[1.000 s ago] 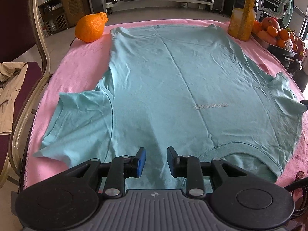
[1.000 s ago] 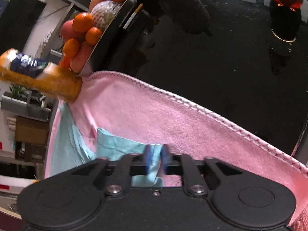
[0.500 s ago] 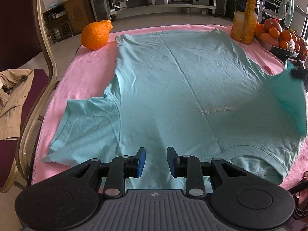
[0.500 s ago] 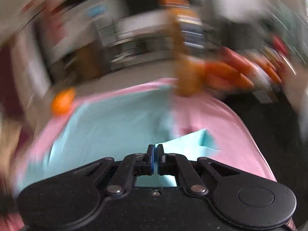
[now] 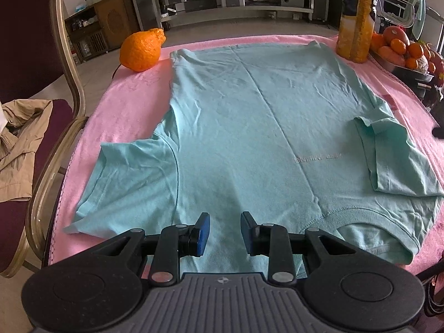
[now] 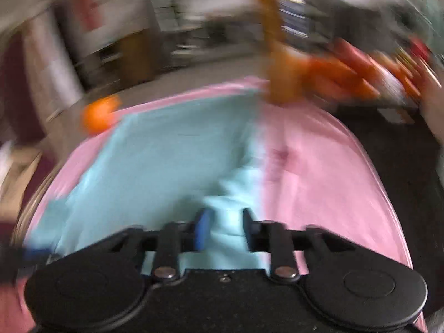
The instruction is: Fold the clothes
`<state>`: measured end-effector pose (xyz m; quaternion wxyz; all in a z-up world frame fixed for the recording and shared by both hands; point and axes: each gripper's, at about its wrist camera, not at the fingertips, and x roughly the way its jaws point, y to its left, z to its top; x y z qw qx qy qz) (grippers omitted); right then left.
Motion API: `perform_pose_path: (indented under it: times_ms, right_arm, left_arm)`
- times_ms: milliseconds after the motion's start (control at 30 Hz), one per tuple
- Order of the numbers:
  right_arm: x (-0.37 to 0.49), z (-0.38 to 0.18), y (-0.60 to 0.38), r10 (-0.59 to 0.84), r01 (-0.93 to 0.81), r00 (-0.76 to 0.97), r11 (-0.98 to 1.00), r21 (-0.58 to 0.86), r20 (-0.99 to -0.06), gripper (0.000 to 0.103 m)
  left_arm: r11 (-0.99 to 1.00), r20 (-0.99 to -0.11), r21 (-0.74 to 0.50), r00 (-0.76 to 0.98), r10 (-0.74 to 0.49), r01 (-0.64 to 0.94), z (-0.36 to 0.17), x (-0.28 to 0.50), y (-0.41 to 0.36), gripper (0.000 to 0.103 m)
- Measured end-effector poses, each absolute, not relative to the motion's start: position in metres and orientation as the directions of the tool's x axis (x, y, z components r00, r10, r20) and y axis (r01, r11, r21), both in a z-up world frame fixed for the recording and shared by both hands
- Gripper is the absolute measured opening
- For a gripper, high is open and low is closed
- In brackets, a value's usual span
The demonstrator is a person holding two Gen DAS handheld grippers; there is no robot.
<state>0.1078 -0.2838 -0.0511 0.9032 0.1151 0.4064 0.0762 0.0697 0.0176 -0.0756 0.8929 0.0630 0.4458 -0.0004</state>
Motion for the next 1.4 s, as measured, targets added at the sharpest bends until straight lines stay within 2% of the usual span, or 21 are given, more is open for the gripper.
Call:
perform_pose_path:
  times_ms: [100,233,367,467,567,633,700,767,933,1033,1133,1233,1367,1400]
  right_arm:
    - [0.118,-0.071,-0.293,0.229,0.032,0.559,0.954,0.297,-0.797,0.009]
    - [0.116,-0.091,-0.280,0.119,0.008,0.426,0.991,0.135,-0.897,0.008]
    - [0.105,-0.093,-0.278,0.084,0.003,0.385,0.996,0.093,-0.919,0.008]
    - [0.100,-0.078,-0.283,0.129,-0.004,0.442,0.990,0.142,-0.888,0.009]
    - [0.099,-0.051,-0.279,0.249,-0.056,0.540,0.964,0.260,-0.804,0.009]
    - [0.105,-0.040,-0.269,0.301,-0.094,0.543,0.950,0.299,-0.784,0.011]
    - [0.118,-0.041,-0.254,0.345,-0.134,0.506,0.937,0.323,-0.791,0.018]
    - [0.136,-0.052,-0.238,0.350,-0.152,0.463,0.936,0.316,-0.814,0.026]
    - [0.162,-0.081,-0.218,0.270,-0.083,0.437,0.962,0.261,-0.858,0.027]
    - [0.169,-0.078,-0.226,0.269,-0.049,0.496,0.958,0.282,-0.826,0.027]
    - [0.169,-0.062,-0.231,0.361,-0.073,0.530,0.921,0.383,-0.767,0.027]
    - [0.172,-0.054,-0.226,0.307,-0.104,0.564,0.947,0.303,-0.766,0.027]
    - [0.188,-0.073,-0.210,0.276,-0.147,0.498,0.961,0.234,-0.822,0.027]
    - [0.186,-0.074,-0.203,0.256,-0.169,0.498,0.966,0.197,-0.829,0.031]
  left_arm:
    - [0.992,-0.799,0.113,0.599,0.058,0.054,-0.077,0.070,0.018,0.029]
    - [0.992,-0.801,0.117,0.595,0.063,0.053,-0.078,0.070,0.017,0.029]
    - [0.992,-0.804,0.119,0.590,0.068,0.047,-0.078,0.070,0.020,0.029]
    - [0.994,-0.800,0.104,0.596,0.058,0.042,-0.075,0.071,0.021,0.029]
    - [0.994,-0.791,0.098,0.610,0.053,0.040,-0.071,0.072,0.021,0.030]
    - [0.994,-0.792,0.105,0.607,0.059,0.042,-0.072,0.074,0.018,0.030]
    - [0.993,-0.799,0.106,0.599,0.058,0.047,-0.074,0.074,0.017,0.030]
    - [0.993,-0.803,0.106,0.593,0.057,0.048,-0.075,0.075,0.017,0.030]
    - [0.995,-0.812,0.089,0.582,0.048,0.041,-0.076,0.075,0.021,0.030]
    - [0.996,-0.815,0.073,0.579,0.034,0.044,-0.074,0.075,0.021,0.030]
    - [0.996,-0.811,0.063,0.585,0.019,0.055,-0.072,0.073,0.019,0.030]
    - [0.996,-0.811,0.062,0.585,0.012,0.065,-0.072,0.074,0.016,0.030]
    - [0.996,-0.816,0.055,0.578,0.003,0.073,-0.073,0.075,0.016,0.030]
    - [0.996,-0.817,0.054,0.576,0.003,0.072,-0.073,0.076,0.016,0.031]
